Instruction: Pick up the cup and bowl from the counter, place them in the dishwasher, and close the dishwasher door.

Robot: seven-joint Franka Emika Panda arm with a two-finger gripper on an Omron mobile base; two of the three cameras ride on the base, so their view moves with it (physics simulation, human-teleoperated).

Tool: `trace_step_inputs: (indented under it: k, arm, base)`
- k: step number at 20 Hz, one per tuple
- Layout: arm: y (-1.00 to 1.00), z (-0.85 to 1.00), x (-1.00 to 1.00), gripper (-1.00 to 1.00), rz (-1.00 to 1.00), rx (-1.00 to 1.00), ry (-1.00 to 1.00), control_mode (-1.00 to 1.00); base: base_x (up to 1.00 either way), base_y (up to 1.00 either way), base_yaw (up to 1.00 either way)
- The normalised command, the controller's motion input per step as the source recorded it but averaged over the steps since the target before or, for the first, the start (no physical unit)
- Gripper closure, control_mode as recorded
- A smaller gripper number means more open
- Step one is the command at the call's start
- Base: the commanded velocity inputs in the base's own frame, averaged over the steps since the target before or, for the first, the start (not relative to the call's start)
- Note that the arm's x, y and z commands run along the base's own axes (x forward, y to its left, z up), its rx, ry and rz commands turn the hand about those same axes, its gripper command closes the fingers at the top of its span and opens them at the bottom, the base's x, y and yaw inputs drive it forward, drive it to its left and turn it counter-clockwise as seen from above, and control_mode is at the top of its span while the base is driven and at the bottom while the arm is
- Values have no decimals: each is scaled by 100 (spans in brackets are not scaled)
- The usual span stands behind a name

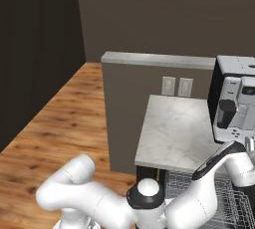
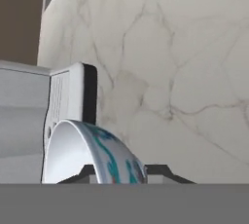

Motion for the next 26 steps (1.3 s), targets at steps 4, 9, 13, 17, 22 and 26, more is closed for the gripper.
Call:
trace_step_inputs:
  k: [4, 9, 13, 17, 22, 26]
  arm:
    - [0, -26, 6, 100, 0, 4, 1, -100]
    - [0, -2, -40, 100, 0, 1, 0, -100]
    - [15, 0, -67, 100, 0, 0, -2, -100]
    - [33, 0, -37, 100, 0, 0, 0, -100]
    - [47, -16, -25, 100, 1, 0, 0, -100]
    - [45, -24, -42, 100, 1, 0, 0, -100]
  base:
    - [0, 0, 0]
    - [0, 0, 0]
    - [0, 0, 0]
    - [0, 0, 0]
    - [0, 0, 0]
    - [0, 0, 0]
